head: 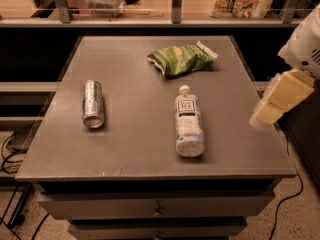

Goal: Place blue plastic bottle upright

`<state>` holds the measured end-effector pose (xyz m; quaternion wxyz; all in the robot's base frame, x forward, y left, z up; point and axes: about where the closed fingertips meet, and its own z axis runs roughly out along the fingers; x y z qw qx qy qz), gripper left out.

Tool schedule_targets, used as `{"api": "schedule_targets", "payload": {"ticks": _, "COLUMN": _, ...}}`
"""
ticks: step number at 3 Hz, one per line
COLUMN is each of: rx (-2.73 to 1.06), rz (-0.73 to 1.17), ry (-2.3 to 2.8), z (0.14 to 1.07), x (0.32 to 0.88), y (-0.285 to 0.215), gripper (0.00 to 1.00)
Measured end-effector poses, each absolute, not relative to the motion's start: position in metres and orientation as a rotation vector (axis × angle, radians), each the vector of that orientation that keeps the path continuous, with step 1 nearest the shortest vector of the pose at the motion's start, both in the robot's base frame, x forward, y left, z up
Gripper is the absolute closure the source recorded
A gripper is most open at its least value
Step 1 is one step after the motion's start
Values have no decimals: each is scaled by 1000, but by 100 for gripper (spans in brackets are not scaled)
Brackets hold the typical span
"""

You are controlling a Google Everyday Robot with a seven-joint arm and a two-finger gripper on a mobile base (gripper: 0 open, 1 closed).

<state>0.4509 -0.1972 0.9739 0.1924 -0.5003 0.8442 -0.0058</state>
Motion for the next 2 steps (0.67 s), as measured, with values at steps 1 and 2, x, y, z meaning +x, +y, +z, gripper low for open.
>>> {"api": "schedule_targets", "payload": {"ticks": 1, "rx": -1301, "rz": 4, "ry": 2423, "z": 975, "x": 451, "y": -197, "gripper": 0}}
{"api": "schedule_targets", "payload": {"ticks": 2, "rx": -1353, "rz": 28, "ry": 2406, "z": 971, "x": 454, "y": -182, "gripper": 0}}
